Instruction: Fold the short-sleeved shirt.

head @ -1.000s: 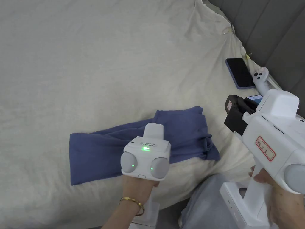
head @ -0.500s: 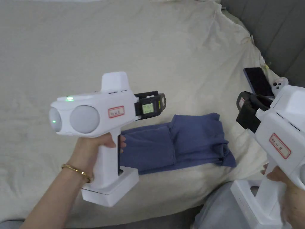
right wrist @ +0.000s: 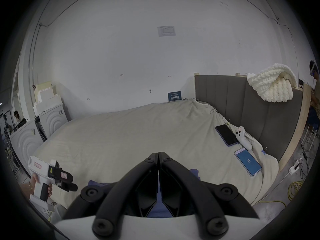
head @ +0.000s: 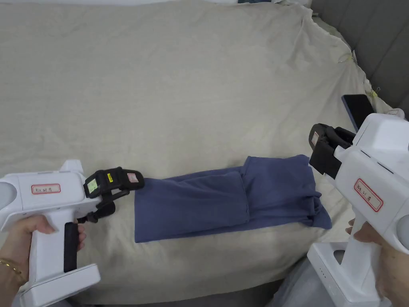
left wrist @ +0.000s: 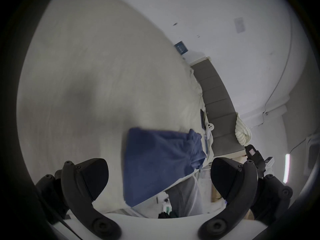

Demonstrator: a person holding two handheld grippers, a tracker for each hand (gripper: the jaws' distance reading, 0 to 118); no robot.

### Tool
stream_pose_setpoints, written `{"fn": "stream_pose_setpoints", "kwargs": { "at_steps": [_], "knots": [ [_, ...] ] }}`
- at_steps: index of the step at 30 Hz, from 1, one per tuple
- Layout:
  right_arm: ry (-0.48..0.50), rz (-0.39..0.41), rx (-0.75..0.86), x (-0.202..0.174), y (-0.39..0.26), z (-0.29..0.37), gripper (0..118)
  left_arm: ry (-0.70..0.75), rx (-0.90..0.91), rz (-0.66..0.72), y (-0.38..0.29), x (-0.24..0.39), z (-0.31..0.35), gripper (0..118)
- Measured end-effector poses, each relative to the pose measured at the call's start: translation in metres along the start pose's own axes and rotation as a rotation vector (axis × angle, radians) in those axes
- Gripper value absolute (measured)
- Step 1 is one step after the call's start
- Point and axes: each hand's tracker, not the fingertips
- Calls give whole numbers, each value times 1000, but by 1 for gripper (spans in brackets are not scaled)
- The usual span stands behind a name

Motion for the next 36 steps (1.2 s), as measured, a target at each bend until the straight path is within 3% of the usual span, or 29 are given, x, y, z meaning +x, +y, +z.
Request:
{"fn": "stream_pose_setpoints", "kwargs": {
  "at_steps": [5, 12, 13, 14, 16, 17, 18, 20, 26, 34, 36],
  "knots": [
    [-21, -5, -9, 2, 1, -2, 0, -24, -91, 52, -6, -16, -24, 118],
    [-42, -18, -28, 5, -1, -7, 0, -128, -67, 78, -3, -8, -47, 116],
    [-43, -17, -34, 4, -1, -7, 0, -124, -67, 71, -4, -6, -52, 105],
    [-42, -15, -37, 4, -2, -8, 0, -72, -71, 46, -3, -2, -56, 84],
    [-40, -12, -46, 3, -4, -9, 0, 159, -92, -62, -4, 5, -66, 23],
    [-41, -11, -50, 3, -5, -10, 0, 150, -90, -102, -7, 5, -68, 20],
    [-40, -12, -54, 2, -6, -11, 0, 87, -80, -66, -6, 6, -64, 18],
    [-37, -20, -60, 2, -8, -12, 0, 125, -75, 7, 1, 13, -60, 12],
    [-11, -20, -64, -3, -8, -17, 0, 137, 8, 36, 2, 39, -18, 8],
    [28, -30, -61, -11, -9, -23, 0, 497, 205, 106, 28, 35, 91, 7],
    [34, -29, -68, -14, -11, -25, 0, 566, 297, 62, 31, 50, 112, 7]
  ]
}}
